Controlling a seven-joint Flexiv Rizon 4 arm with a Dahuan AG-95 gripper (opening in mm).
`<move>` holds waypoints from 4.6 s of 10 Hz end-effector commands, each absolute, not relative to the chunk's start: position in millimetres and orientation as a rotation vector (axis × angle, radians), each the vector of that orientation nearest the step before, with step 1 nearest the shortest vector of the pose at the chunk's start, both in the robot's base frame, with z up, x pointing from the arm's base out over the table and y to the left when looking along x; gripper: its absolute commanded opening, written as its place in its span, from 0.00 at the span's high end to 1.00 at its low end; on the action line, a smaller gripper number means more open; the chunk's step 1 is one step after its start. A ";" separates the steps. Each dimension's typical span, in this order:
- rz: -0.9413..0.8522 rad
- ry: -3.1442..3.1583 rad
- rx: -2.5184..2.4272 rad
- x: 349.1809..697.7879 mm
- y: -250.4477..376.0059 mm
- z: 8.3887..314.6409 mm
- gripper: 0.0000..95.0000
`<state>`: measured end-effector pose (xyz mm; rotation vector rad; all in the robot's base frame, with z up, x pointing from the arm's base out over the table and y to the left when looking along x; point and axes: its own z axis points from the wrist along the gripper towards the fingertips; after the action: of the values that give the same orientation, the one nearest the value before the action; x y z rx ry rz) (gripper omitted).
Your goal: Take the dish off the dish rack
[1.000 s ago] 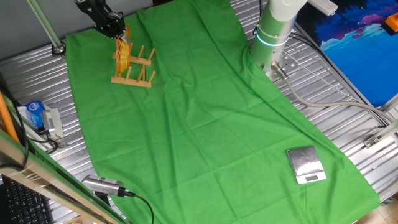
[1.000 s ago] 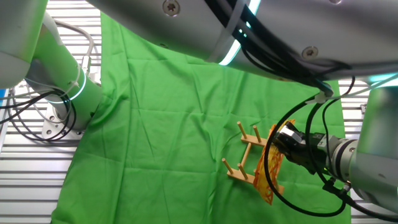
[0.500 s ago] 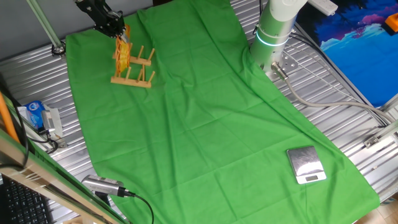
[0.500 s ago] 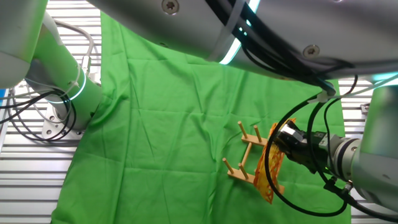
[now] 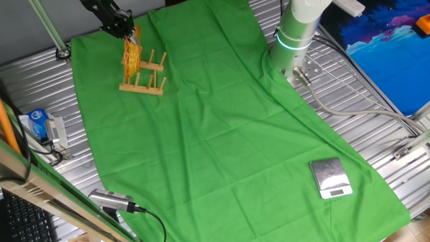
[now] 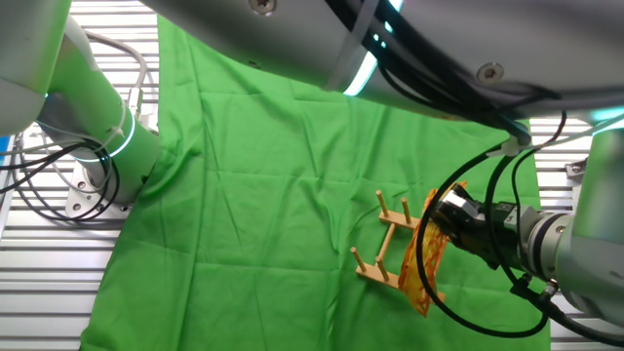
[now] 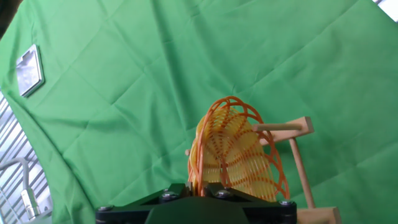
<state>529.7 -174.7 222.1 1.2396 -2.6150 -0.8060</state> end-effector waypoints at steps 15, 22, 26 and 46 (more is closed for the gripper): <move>-0.768 -2.649 1.159 534.5 -167.3 229.4 1.00; -0.727 -2.717 1.080 555.7 -138.8 226.0 1.00; -0.683 -2.740 1.066 570.4 -123.3 225.4 1.00; -0.612 -2.730 1.110 591.6 -101.7 227.1 1.00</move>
<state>591.0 -101.1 226.2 1.1160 -2.7331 -0.6053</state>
